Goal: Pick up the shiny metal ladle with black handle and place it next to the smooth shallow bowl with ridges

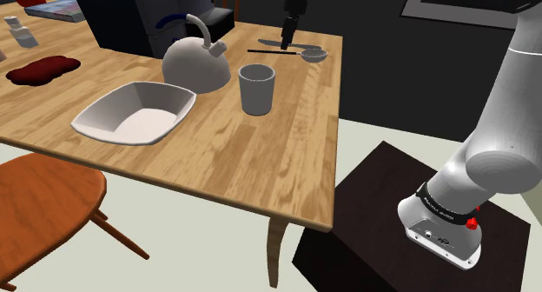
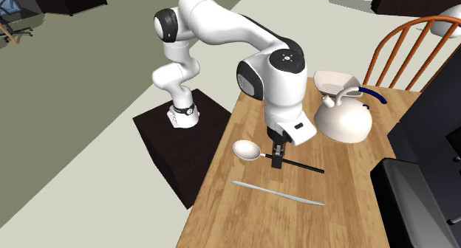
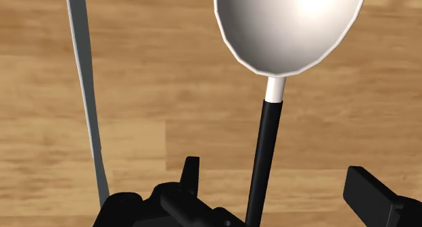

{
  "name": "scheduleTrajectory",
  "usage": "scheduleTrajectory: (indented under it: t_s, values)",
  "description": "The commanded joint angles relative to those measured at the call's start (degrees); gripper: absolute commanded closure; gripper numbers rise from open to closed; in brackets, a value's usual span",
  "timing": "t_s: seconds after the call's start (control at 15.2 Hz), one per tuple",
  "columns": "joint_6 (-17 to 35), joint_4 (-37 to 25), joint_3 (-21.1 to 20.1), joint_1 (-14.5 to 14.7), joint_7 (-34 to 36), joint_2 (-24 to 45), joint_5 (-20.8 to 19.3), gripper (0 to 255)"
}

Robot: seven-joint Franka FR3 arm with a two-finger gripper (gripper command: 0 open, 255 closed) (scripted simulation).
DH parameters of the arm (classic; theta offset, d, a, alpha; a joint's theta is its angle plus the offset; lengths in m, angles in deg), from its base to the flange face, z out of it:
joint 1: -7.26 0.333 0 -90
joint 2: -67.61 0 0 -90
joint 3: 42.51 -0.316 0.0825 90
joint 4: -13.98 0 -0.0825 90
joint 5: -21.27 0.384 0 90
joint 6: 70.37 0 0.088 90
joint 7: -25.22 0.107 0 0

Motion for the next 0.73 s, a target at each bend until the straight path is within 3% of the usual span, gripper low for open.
scheduleTrajectory:
  t_s: [0.0,0.66]
  values:
    - [1.34,0.70,-0.12,0.12,-0.16,0.59,0.12,0]
    - [3.85,2.69,-0.26,0.32,-0.30,1.11,0.28,0]
